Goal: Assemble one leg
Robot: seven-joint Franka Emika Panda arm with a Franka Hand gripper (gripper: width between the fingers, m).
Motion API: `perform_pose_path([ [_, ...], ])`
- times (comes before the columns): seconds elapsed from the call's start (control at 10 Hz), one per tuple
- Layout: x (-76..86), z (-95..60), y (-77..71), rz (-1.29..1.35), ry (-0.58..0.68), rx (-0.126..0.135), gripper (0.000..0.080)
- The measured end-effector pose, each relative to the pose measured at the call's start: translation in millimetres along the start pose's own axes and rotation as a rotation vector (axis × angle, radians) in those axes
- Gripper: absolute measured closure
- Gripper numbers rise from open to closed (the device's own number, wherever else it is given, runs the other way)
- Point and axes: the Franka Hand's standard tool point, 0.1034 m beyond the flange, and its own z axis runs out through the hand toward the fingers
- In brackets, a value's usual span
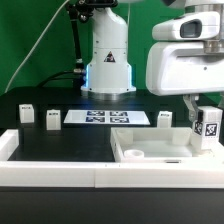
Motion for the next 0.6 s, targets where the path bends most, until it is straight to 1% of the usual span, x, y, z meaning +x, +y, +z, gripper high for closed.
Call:
perform_pose_path([
  [0.1,-0.1,0.6,-0.1,0.037,0.000,0.003,0.0507],
  [0.3,0.6,0.9,-0.1,0.227,0.008,0.003,0.0506],
  [0.5,0.6,1.4,0.4,0.515,0.012,0.003,0.0506],
  [0.6,0.5,1.6,0.3,0.659,0.014,-0.006,0.0506],
])
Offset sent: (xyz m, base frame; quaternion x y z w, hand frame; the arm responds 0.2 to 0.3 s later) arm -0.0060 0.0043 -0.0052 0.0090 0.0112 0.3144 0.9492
